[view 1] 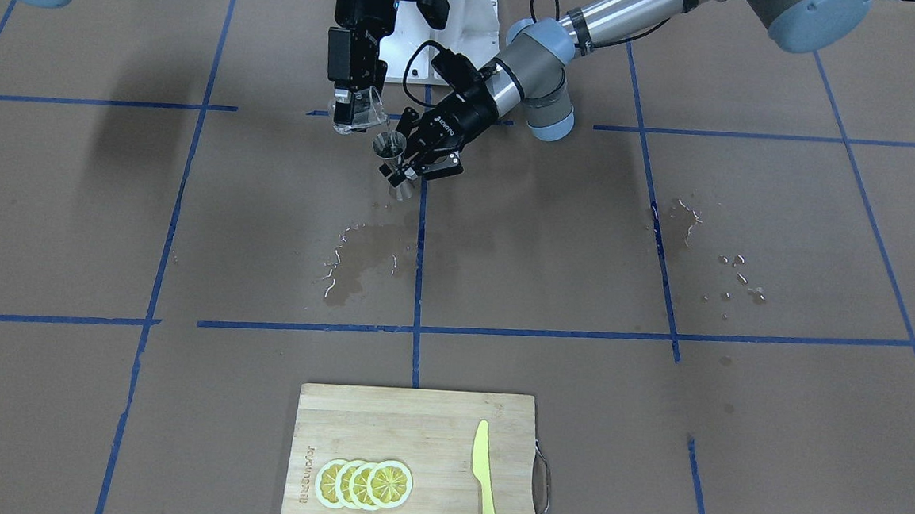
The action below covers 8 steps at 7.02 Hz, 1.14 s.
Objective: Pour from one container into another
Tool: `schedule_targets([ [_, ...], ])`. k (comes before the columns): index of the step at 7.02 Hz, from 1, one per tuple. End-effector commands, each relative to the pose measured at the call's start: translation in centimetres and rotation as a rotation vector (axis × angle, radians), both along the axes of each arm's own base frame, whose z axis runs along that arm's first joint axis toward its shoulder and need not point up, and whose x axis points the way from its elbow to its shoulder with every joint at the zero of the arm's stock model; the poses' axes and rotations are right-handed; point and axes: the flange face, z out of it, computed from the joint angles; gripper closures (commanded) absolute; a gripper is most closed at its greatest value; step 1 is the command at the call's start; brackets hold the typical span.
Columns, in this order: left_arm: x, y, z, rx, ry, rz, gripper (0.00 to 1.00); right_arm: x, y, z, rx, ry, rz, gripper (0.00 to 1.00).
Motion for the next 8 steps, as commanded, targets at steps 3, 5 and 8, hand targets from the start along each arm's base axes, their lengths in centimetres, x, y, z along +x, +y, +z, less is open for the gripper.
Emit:
schedule_targets([
  [3,0.0,0.0,0.0,0.0,0.001,0.0,1.0,0.0,-0.1,-0.4,0.006,0.042,-0.012,0.91],
  [5,0.1,0.4,-0.1,0.0,0.003,0.005,1.0,-0.1,-0.1,-1.1,0.01,0.043,-0.017,0.91],
  [8,-0.2,0.5,0.1,0.001,0.007,0.005,1.0,-0.1,-0.4,-0.9,0.013,0.044,-0.009,0.91],
])
